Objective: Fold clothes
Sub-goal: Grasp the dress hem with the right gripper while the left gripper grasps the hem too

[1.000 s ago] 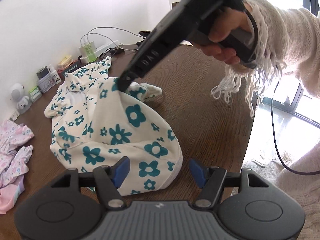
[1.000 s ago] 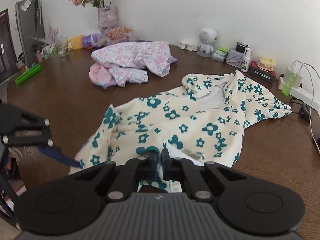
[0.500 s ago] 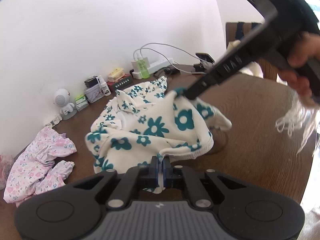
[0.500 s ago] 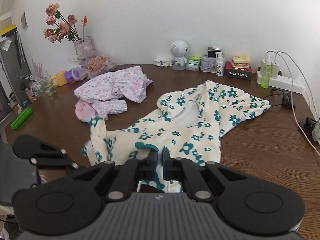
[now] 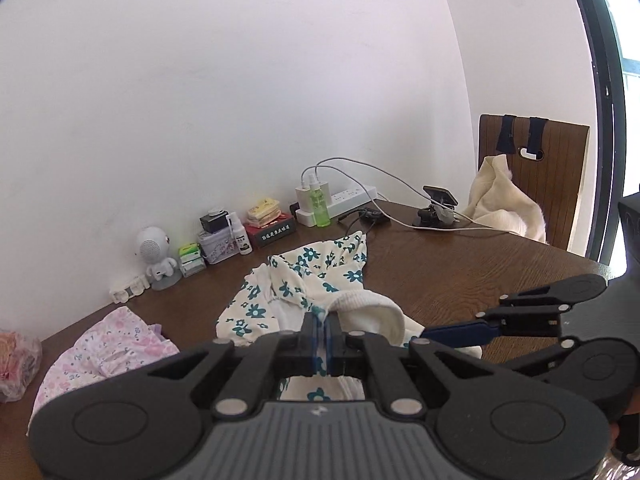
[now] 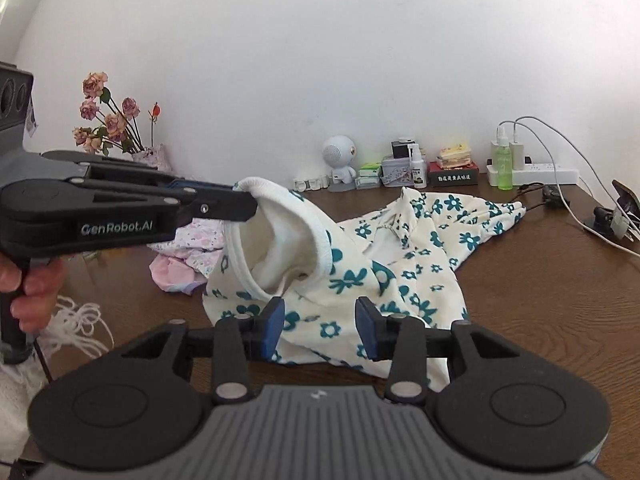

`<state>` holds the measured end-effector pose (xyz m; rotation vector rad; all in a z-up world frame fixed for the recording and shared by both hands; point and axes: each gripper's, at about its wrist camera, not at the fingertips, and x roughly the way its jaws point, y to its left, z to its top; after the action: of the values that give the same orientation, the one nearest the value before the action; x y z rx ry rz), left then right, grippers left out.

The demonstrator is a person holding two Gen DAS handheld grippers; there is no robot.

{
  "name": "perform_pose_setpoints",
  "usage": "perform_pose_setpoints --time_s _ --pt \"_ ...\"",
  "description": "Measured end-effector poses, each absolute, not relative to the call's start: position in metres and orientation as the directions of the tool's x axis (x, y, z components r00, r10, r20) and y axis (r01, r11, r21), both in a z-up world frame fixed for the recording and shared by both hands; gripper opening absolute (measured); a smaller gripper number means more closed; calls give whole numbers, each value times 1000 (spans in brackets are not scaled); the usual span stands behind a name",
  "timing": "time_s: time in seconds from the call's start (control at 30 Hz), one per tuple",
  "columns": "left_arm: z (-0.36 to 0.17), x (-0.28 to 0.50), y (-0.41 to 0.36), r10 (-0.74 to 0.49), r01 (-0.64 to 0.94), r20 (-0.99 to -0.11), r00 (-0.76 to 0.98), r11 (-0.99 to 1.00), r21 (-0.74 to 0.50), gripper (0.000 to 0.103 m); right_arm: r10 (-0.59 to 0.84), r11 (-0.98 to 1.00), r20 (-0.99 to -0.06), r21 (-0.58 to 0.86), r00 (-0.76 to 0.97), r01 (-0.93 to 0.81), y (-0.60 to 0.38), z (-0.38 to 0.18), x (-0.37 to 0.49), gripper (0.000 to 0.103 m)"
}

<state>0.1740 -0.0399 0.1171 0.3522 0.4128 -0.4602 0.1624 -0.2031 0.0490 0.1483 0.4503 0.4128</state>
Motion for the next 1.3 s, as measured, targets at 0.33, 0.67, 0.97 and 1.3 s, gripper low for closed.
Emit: perform_pose_setpoints --time_s 0.33,0.67,0.97,1.3 --pt "107 151 -18 -221 360 -400 889 879 314 3 221 974 -340 32 914 -224 -168 47 170 19" --pt "57 146 -40 -212 340 -447 869 913 226 30 240 969 -329 22 913 -247 -193 59 140 3" --pt "50 127 -52 -144 270 -343 928 895 354 3 271 960 -315 16 909 -281 -197 59 118 3" --pt "89 98 -53 -145 190 -150 978 915 355 3 86 969 -439 -173 894 -178 -186 3 133 10"
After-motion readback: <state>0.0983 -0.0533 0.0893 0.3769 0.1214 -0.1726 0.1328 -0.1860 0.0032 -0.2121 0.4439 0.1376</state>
